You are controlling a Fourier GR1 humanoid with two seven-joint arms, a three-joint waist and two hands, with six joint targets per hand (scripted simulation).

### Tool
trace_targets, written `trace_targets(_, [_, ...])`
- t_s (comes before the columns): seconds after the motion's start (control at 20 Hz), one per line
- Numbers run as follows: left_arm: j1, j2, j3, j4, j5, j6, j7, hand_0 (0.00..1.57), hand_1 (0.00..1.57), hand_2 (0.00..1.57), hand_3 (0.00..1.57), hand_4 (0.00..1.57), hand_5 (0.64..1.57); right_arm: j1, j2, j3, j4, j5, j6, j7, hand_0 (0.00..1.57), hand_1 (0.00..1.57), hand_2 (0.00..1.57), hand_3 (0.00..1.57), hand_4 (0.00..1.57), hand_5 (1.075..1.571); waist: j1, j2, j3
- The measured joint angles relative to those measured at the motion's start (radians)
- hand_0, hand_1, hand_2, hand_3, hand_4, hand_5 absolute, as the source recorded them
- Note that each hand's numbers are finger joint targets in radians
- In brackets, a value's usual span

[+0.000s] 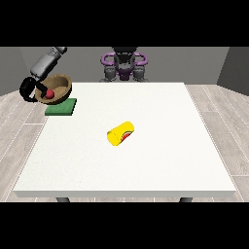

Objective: Pick the cup and pour the ball into the bowl, then pick the bowl and place it on the pad

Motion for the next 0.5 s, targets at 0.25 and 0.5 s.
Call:
trace_targets(0.25, [0.026,-0.023,-0.023,0.03,-0.016,-0.005,-0.018,0.0,0.0,0.0,0.0,0.0,1.53,-0.018,0.022,0.04,-0.016,0.028,-0.012,0.064,1.57,1.57,1.57,1.29,1.23,1.571,0.001,-0.058,-0.0011])
trace_targets(0.5, [0.013,-0.005,-0.018,0.035,-0.012,0.0,-0.014,0.0,0.0,0.0,0.0,0.0,1.525,-0.015,0.064,0.043,0.0,0.028,-0.026,0.038,1.57,1.57,1.57,1.19,1.14,1.57,-0.006,-0.043,-0.0008])
